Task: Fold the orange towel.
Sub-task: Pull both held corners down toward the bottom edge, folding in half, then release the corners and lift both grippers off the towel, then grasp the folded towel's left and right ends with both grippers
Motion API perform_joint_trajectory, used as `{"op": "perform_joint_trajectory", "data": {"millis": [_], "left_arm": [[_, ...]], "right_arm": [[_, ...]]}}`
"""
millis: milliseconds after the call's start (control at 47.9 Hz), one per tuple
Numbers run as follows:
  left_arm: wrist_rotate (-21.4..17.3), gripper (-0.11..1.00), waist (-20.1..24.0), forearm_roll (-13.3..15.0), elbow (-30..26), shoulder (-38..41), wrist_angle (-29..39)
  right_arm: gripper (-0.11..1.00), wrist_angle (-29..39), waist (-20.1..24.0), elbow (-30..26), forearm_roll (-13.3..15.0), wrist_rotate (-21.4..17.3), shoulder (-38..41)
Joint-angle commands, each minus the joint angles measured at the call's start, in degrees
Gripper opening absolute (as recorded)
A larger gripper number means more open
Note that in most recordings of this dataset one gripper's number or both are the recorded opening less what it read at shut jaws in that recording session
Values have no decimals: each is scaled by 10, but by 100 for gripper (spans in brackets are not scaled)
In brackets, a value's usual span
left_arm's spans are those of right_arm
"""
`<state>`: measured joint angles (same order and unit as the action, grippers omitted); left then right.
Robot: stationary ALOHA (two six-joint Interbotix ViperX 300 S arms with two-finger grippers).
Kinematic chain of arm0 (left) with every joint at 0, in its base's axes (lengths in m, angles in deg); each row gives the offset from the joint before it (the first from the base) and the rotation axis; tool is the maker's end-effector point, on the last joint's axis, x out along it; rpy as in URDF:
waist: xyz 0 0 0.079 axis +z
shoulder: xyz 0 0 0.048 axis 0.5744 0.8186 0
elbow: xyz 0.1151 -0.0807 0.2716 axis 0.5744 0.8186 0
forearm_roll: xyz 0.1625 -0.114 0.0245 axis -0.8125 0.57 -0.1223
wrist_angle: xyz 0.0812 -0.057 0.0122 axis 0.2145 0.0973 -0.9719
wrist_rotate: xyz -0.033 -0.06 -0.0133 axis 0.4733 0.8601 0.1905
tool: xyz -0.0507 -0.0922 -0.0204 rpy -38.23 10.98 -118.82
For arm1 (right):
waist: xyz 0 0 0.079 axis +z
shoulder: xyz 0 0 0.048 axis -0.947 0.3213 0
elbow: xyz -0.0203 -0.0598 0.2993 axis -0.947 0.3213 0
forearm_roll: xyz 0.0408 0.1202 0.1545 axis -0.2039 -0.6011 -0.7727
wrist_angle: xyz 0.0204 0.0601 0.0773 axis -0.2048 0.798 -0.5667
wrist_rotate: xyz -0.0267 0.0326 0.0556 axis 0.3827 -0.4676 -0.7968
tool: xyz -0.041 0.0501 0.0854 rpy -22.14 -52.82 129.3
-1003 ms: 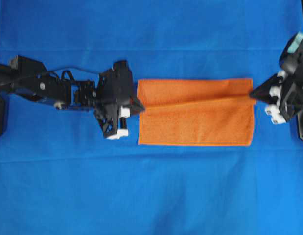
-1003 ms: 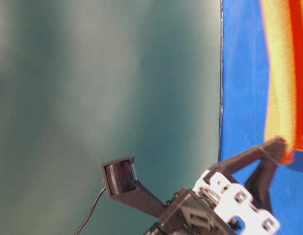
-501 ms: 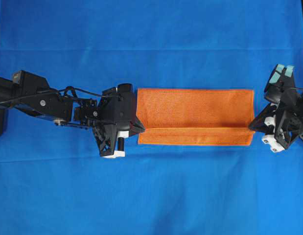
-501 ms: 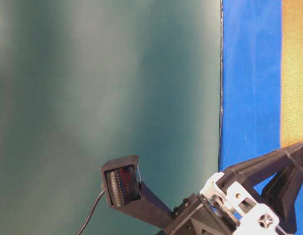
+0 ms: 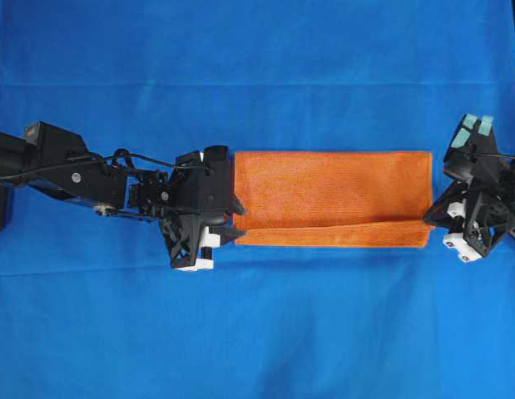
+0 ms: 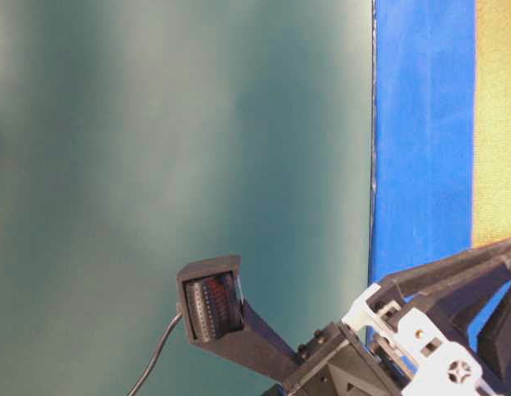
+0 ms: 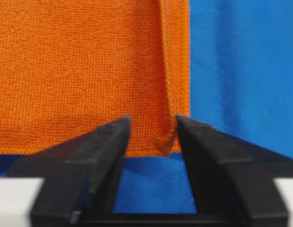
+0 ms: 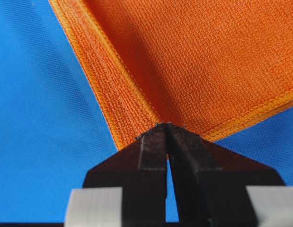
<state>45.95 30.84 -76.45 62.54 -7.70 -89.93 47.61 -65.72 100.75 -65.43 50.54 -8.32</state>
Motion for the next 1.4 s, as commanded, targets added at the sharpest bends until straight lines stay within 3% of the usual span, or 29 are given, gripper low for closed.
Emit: {"op": "perform_joint_trajectory", "data": {"millis": [0,63,230,292,439,564,815,961,1379], "left_arm": [[-3,43,-2,-2,-10,-10,-1],[-7,50,-2,-2,-10,-13,2],[-10,55,7,-2,-12,-45,25],[-11,55,13,-2,-11,-61,35],[-28,55,45,-2,-12,-77,39],[-51,55,77,-3,-22,-71,38],[-66,55,129,-2,-41,-39,37],[-67,55,148,-3,-60,-4,37],[-64,55,149,-3,-63,50,40]], "right_arm": [[3,-11,3,-12,2,1,-3],[9,-10,3,-15,2,1,-4],[56,22,4,-39,7,12,-22],[65,49,5,-53,25,18,-36],[57,93,-7,-73,86,18,-68],[58,110,-55,-72,142,12,-84],[58,123,-169,-69,192,14,-48],[58,113,-195,-68,208,14,2],[57,20,-198,-55,211,14,119]]}}
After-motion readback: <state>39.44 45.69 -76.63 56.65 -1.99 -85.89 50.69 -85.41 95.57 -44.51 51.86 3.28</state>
